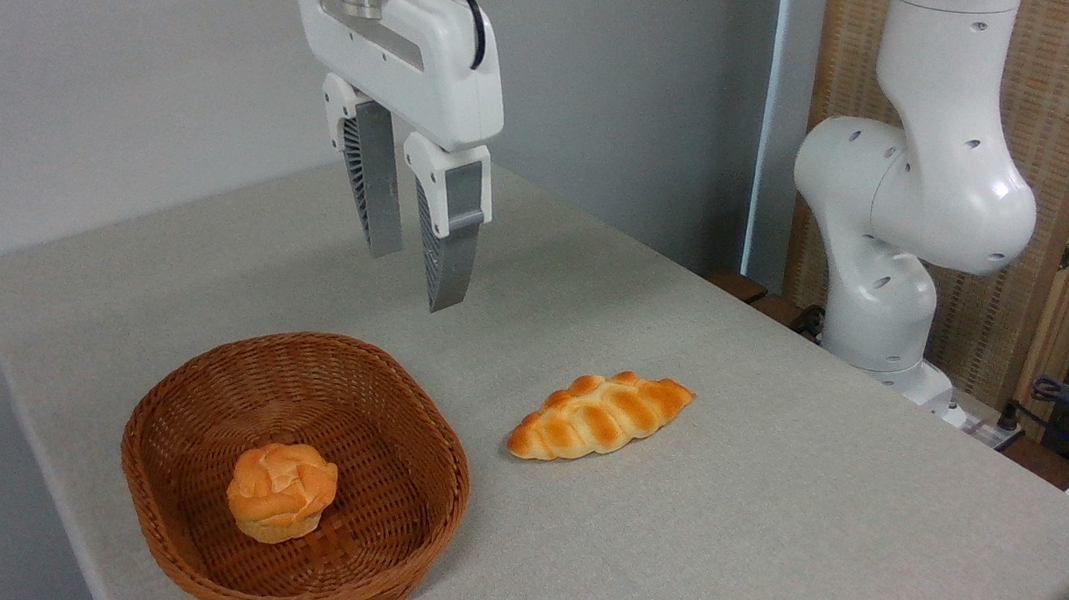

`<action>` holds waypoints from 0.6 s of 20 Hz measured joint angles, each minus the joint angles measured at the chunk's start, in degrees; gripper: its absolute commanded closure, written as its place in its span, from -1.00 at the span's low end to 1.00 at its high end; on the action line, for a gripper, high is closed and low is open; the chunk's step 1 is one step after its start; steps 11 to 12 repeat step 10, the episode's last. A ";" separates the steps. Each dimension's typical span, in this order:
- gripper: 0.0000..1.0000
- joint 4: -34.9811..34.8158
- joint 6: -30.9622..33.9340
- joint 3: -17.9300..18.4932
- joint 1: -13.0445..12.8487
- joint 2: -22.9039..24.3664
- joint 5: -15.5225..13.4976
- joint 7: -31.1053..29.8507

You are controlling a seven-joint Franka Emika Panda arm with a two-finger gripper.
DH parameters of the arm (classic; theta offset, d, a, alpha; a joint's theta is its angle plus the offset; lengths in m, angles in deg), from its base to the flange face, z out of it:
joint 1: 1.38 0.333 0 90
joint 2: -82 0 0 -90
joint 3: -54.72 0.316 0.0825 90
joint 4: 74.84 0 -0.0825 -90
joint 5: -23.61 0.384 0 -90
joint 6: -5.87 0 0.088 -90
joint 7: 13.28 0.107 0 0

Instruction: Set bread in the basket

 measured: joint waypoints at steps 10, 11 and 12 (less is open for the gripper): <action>-1.00 0.66 0.00 1.39 -1.18 -0.08 0.00 0.00; -1.00 0.66 0.00 1.39 -1.18 -0.08 0.00 0.00; -1.00 0.66 0.00 1.39 -1.18 -0.08 0.00 0.00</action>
